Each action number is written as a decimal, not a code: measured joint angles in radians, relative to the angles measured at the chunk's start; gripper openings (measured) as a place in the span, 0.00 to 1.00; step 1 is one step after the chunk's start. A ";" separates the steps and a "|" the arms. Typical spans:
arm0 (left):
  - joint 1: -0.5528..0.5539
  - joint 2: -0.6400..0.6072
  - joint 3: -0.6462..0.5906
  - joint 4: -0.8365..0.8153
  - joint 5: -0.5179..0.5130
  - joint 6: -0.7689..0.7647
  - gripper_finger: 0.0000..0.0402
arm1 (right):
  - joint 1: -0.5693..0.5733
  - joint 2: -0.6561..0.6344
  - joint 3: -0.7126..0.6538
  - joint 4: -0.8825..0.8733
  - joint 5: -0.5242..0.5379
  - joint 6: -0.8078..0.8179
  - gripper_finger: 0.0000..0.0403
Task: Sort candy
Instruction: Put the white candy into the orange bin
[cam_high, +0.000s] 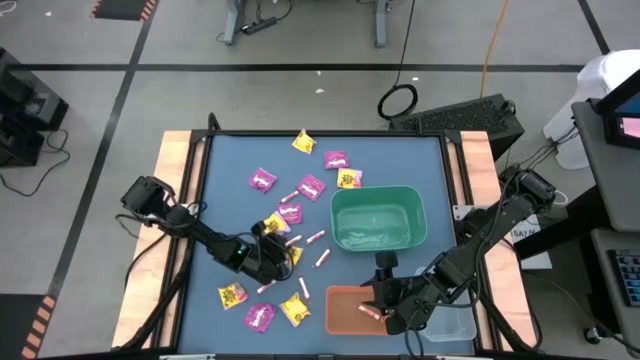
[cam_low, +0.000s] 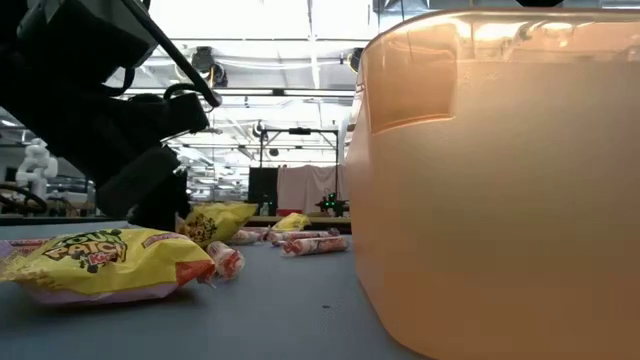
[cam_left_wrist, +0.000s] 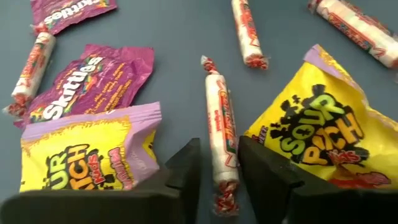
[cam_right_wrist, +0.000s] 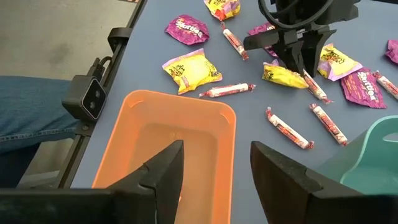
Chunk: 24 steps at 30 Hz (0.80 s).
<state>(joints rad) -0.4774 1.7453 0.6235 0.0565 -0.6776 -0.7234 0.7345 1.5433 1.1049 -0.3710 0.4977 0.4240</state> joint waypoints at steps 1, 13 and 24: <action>0.000 0.000 0.000 0.001 0.004 0.004 0.22 | 0.000 0.000 0.000 0.000 0.000 0.000 0.44; -0.003 0.003 -0.002 0.031 -0.019 0.008 0.13 | 0.000 0.000 0.000 0.000 0.000 0.001 0.44; -0.003 -0.035 0.065 0.028 -0.049 0.128 0.12 | -0.001 0.000 0.000 0.002 0.054 -0.005 0.44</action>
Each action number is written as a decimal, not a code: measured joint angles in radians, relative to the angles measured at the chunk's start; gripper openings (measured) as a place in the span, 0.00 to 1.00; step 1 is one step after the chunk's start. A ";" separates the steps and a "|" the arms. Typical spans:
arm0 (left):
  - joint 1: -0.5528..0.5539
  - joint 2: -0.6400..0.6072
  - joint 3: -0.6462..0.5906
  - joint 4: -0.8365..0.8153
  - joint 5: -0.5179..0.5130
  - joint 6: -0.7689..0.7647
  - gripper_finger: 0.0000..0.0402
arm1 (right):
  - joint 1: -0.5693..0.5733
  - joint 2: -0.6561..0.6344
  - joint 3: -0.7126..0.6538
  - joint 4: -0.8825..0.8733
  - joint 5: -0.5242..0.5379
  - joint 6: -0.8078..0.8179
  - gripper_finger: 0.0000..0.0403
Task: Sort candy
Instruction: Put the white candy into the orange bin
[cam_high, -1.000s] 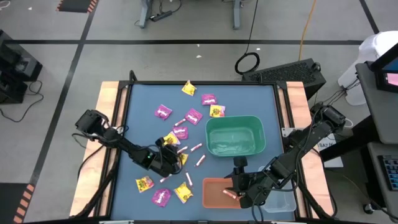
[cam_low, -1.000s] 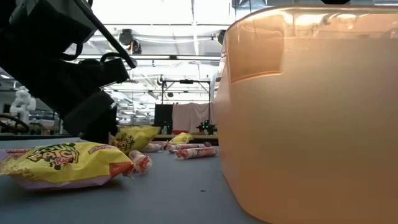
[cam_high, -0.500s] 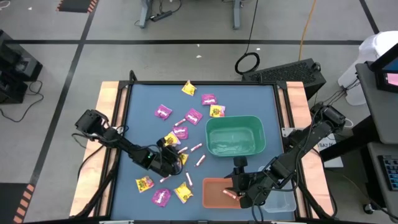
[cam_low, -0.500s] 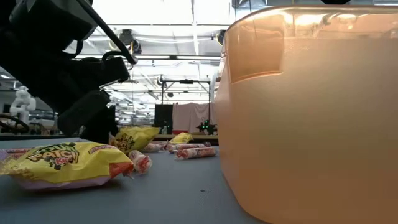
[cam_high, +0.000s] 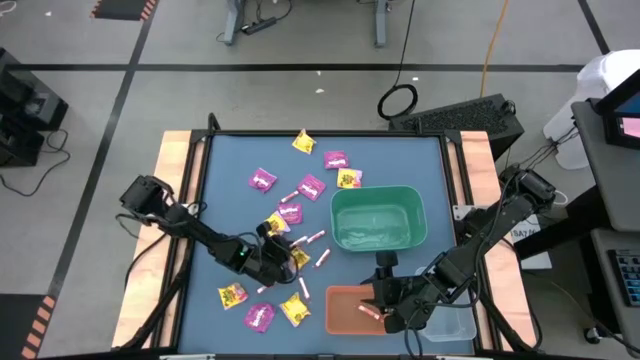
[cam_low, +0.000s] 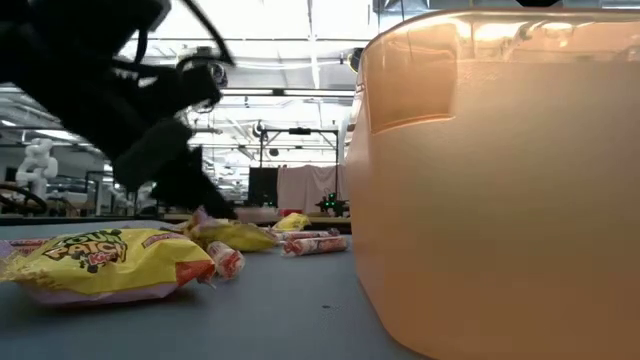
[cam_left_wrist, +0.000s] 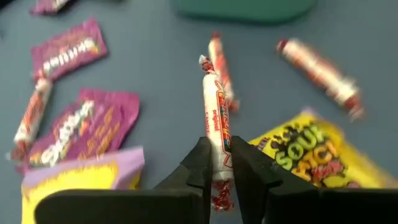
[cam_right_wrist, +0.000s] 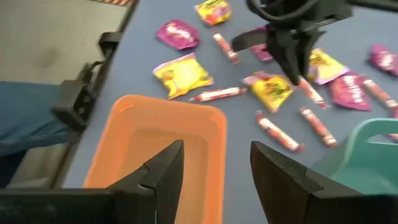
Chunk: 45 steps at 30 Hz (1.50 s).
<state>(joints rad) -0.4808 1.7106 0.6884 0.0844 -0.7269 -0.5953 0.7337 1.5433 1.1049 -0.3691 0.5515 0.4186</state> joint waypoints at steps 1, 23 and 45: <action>-0.001 -0.015 0.005 -0.001 0.000 0.011 0.12 | 0.000 0.000 0.000 0.000 0.018 -0.002 0.44; -0.117 -0.173 0.189 0.015 -0.008 0.426 0.13 | -0.035 0.111 0.000 0.302 0.189 -0.342 0.44; -0.115 -0.170 0.192 0.112 0.195 0.531 0.14 | -0.210 0.217 0.000 0.556 0.025 -0.588 0.44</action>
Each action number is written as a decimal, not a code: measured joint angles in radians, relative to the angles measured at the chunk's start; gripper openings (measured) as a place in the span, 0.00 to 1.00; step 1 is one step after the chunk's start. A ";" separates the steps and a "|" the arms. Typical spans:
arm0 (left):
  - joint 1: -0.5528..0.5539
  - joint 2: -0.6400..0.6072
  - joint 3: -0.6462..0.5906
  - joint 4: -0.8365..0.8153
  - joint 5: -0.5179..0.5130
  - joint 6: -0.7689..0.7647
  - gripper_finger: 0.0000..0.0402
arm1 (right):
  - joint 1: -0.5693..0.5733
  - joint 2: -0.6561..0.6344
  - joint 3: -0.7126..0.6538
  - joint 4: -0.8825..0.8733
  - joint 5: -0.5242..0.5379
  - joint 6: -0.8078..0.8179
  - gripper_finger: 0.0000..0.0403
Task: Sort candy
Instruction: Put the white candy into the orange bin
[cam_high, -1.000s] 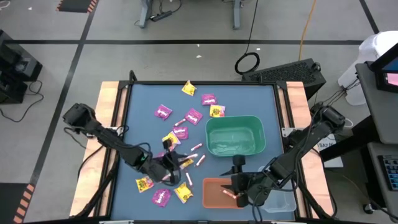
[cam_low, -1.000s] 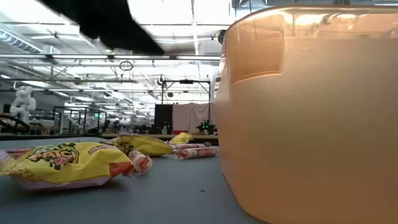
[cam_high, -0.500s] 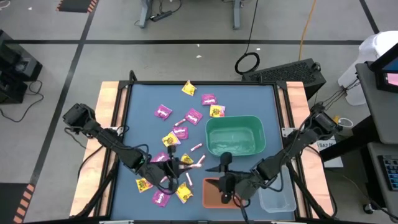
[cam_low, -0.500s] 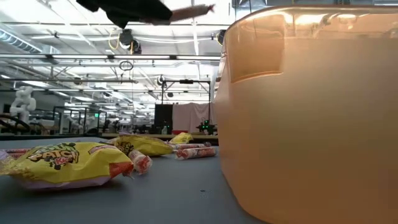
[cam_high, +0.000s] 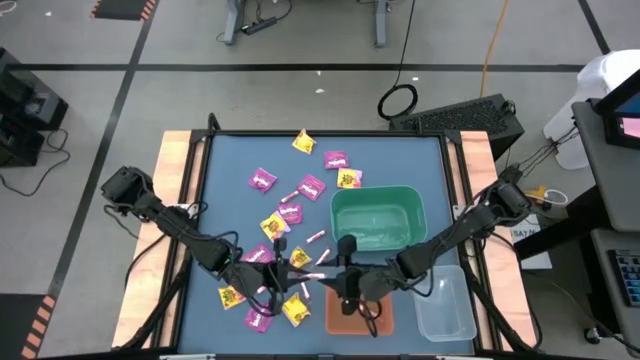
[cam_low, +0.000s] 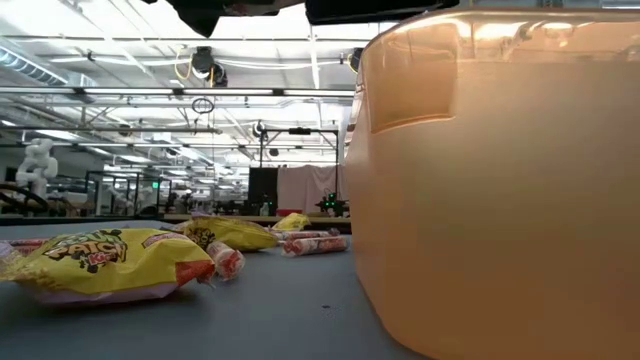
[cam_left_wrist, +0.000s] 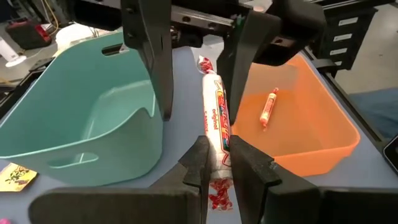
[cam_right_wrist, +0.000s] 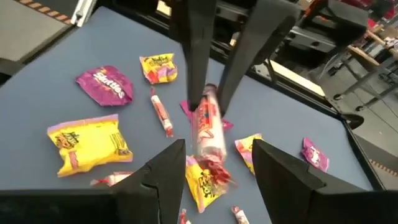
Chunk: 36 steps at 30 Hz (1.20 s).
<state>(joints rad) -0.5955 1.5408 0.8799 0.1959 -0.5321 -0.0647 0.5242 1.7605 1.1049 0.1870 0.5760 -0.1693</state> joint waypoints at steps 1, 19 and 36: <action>0.001 0.000 0.000 0.000 0.000 0.000 0.14 | -0.002 0.002 0.000 0.008 -0.010 0.000 0.44; 0.000 0.000 0.000 0.001 -0.001 -0.006 0.14 | -0.014 0.005 0.000 0.056 -0.056 0.051 0.22; 0.000 0.000 0.000 -0.003 -0.041 -0.060 0.25 | -0.011 0.005 0.000 0.055 -0.054 0.049 0.12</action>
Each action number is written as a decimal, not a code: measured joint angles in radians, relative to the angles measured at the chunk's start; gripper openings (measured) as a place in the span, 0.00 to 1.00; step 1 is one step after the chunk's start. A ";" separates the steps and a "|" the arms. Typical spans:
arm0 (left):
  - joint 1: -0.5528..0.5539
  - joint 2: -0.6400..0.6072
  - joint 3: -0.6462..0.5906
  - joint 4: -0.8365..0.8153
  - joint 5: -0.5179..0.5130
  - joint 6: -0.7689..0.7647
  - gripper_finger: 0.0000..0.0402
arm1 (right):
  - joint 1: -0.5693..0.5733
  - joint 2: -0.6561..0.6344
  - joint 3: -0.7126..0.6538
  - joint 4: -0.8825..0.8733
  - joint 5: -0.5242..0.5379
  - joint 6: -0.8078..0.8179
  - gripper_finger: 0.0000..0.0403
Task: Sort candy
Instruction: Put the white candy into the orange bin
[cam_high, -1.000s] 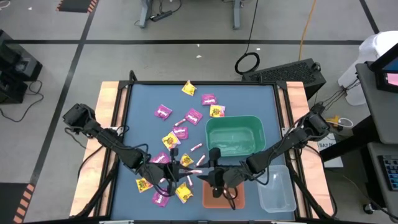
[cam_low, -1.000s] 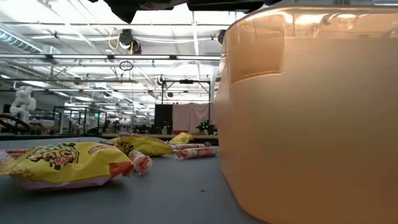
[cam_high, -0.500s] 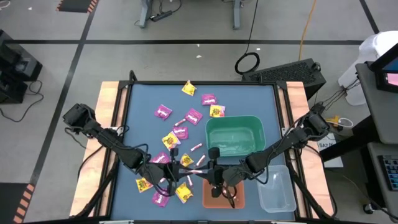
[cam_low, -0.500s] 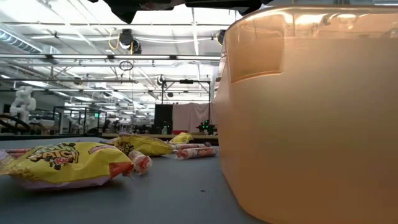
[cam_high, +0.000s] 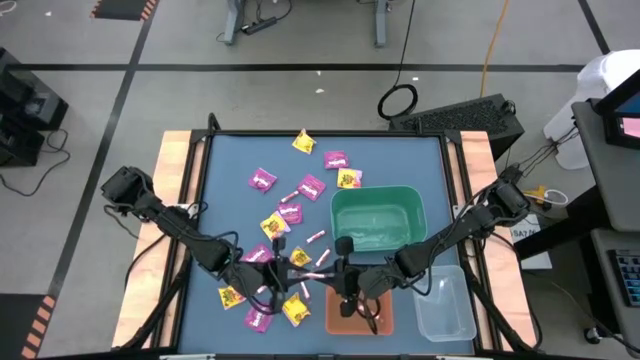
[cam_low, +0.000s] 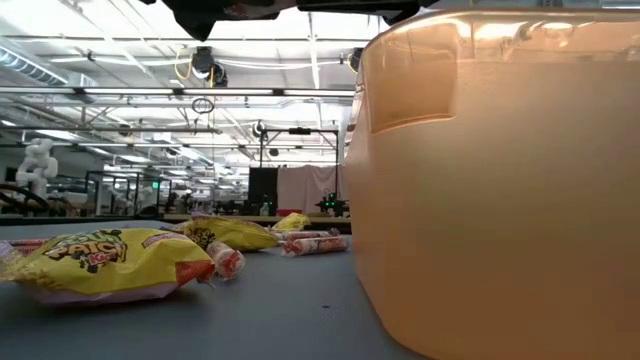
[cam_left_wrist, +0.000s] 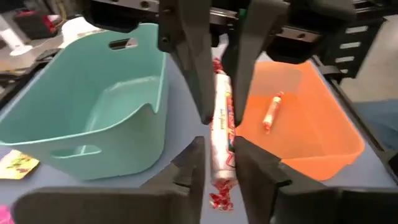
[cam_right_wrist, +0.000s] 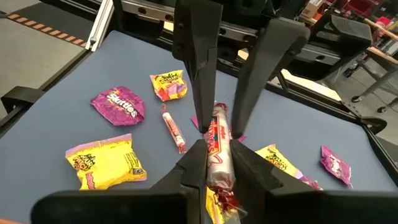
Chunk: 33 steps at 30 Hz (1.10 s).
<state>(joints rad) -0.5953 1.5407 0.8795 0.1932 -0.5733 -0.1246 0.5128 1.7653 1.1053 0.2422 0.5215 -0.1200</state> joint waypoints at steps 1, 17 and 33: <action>0.000 0.000 0.000 0.000 -0.016 0.000 0.28 | 0.002 -0.001 0.000 -0.002 0.003 0.000 0.12; -0.039 0.000 0.006 0.007 -0.121 -0.053 0.68 | 0.138 -0.205 0.000 -0.426 -0.018 0.188 0.11; -0.118 0.000 -0.001 -0.166 -0.072 -0.375 0.68 | 0.269 -0.312 0.001 -0.646 -0.161 0.513 0.11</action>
<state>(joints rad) -0.7136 1.5410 0.8780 0.0271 -0.6458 -0.4999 0.7822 1.4532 1.1061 -0.4035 0.3604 0.3931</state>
